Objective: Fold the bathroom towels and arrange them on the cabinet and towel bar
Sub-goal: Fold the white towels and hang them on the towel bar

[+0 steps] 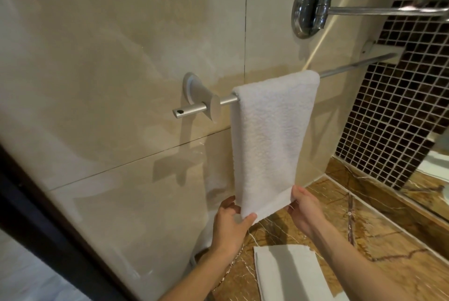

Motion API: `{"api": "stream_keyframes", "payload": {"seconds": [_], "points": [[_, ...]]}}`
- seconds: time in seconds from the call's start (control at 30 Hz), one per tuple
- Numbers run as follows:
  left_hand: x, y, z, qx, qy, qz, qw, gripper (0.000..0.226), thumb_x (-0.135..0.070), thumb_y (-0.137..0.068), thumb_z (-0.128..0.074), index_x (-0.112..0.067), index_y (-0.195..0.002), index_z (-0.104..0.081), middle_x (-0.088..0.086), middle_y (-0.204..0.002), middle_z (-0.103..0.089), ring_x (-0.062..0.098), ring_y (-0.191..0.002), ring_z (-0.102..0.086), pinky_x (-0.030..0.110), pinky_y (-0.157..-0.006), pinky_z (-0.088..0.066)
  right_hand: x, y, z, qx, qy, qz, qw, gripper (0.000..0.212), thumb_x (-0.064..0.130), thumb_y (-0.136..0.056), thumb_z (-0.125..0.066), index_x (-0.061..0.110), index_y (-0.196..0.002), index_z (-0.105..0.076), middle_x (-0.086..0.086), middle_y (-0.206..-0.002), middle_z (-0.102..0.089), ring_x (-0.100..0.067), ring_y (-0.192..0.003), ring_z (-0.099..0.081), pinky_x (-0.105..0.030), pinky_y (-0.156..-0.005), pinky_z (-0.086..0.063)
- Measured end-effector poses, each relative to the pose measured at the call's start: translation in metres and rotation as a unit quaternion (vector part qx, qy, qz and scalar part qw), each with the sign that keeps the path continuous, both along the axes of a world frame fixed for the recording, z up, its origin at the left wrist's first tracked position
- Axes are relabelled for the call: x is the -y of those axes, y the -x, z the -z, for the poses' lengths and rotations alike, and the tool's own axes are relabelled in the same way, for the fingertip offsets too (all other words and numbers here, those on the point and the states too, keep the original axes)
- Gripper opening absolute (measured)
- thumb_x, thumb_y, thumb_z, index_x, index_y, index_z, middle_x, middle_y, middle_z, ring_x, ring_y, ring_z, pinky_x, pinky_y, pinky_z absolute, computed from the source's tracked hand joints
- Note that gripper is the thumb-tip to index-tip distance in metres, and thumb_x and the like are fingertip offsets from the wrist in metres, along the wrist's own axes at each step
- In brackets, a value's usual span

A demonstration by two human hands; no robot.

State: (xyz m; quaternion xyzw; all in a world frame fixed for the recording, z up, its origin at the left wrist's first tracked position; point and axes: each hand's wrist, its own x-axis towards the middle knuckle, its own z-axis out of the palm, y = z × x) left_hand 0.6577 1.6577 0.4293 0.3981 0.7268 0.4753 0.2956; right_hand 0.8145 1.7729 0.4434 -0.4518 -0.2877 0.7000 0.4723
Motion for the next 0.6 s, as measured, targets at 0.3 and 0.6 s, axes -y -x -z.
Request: {"api": "stream_keyframes", "payload": {"seconds": [0.3, 0.6], "points": [[-0.008, -0.001, -0.007, 0.034, -0.022, 0.006, 0.999, 0.066, -0.039, -0.062, -0.084, -0.027, -0.11, -0.04, -0.007, -0.111, -0.059, 0.011, -0.102, -0.059, 0.029, -0.09, -0.052, 0.006, -0.018, -0.027, 0.175, -0.067, 0.08, 0.979, 0.022, 0.003, -0.097, -0.042, 0.01, -0.11, -0.059, -0.01, -0.109, -0.064, -0.024, -0.101, -0.058, -0.035, -0.088, -0.046], [-0.02, -0.007, -0.009, 0.078, -0.08, 0.031, 0.993, 0.094, -0.028, -0.05, -0.089, -0.033, -0.122, -0.028, -0.019, -0.105, -0.055, 0.003, -0.098, -0.059, 0.006, -0.067, -0.047, 0.037, -0.003, -0.158, 0.331, -0.546, 0.16, 0.753, 0.019, 0.004, -0.08, -0.051, 0.013, -0.097, -0.055, 0.002, -0.094, -0.053, 0.0, -0.088, -0.048, -0.014, -0.083, -0.037]]}}
